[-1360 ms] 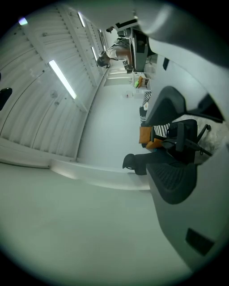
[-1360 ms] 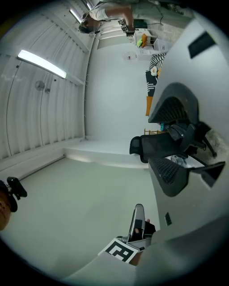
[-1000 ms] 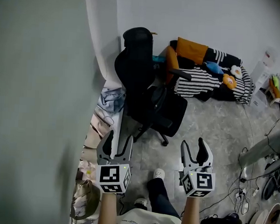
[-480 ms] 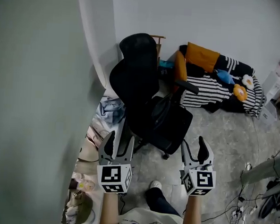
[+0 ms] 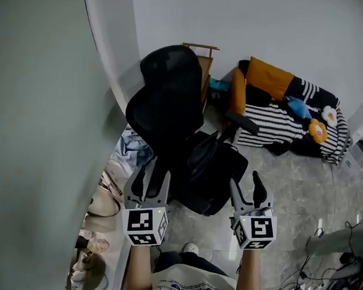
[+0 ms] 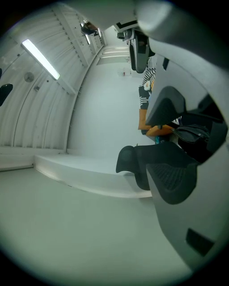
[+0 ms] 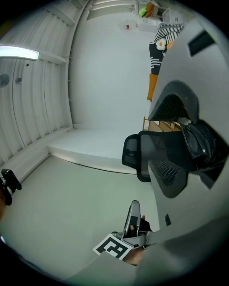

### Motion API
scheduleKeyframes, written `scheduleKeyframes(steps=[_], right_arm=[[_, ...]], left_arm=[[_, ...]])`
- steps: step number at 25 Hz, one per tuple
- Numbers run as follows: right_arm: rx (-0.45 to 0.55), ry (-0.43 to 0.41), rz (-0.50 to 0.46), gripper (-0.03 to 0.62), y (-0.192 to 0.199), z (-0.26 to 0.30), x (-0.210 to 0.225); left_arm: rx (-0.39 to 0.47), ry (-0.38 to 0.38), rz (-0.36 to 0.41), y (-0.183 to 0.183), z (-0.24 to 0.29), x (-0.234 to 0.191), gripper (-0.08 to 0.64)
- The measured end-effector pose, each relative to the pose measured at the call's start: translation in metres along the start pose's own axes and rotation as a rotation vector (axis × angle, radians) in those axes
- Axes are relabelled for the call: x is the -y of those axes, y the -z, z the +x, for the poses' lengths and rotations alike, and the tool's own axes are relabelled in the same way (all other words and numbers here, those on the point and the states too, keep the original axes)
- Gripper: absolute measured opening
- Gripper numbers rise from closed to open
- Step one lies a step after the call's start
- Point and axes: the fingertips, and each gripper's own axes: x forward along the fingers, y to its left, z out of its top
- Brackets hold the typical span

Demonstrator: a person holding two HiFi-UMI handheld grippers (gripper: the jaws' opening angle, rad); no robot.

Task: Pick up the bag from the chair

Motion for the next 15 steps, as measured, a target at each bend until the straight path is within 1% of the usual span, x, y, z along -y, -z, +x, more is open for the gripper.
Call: scheduleKeyframes(steps=[7,15], right_arm=[[-0.037,-0.014,0.029,0.274,0.022,0.037,0.032],[-0.089,-0.015,0.047,0.276,0.05,0.085,0.058]], left_arm=[[-0.062,0.0,0.006,0.02,0.045,0.014,0.264],[-0.131,0.012,0.008,0.046,0.1,0.014,0.264]])
